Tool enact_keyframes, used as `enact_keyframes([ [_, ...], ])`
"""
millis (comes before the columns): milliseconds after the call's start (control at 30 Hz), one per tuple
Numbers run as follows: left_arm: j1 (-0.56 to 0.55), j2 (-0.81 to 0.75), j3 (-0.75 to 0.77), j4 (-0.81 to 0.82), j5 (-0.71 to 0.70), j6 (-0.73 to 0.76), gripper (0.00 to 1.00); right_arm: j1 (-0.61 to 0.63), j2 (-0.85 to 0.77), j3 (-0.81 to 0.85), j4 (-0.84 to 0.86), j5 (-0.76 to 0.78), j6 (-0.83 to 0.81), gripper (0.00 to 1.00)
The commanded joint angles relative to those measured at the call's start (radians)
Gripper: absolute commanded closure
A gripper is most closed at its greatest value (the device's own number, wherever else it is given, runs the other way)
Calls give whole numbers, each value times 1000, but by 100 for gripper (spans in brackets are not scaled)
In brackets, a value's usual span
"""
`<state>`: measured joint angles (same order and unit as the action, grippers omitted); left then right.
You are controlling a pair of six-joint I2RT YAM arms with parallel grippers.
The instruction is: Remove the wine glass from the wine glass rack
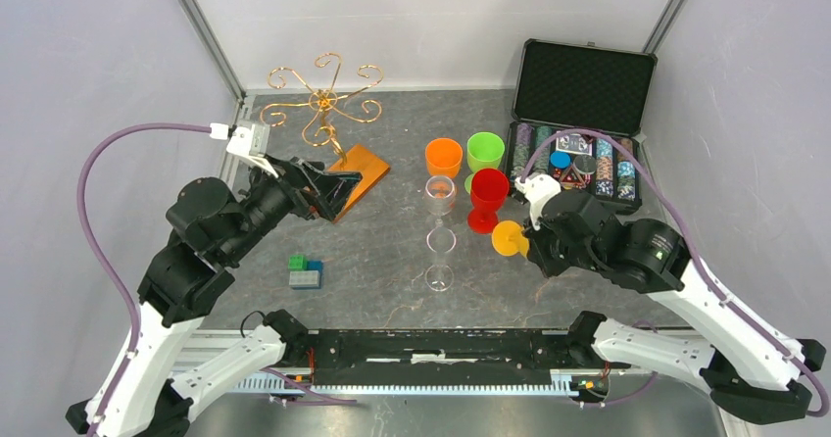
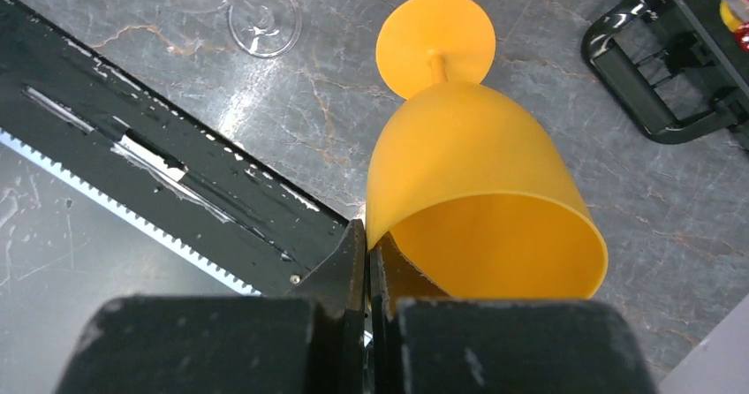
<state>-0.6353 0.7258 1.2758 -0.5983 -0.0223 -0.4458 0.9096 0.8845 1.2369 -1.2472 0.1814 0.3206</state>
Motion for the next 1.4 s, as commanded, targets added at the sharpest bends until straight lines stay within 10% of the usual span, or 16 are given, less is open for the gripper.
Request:
enact_keyframes([
  [0,-1,-11,-15,2,-49,65,0,0,5,-25,-8,-66,-16,100],
  [733,-2,-62,-76,-60,-164,35,0,0,279,-120,124,-139,-188,76],
  [1067,-1,-106,-78,-58,-195,45,0,0,279,-123,213,-84,-170,100],
  [1367,-1,-125,-75,-67,-207,35,0,0,312,-59,229,-85,-187,100],
])
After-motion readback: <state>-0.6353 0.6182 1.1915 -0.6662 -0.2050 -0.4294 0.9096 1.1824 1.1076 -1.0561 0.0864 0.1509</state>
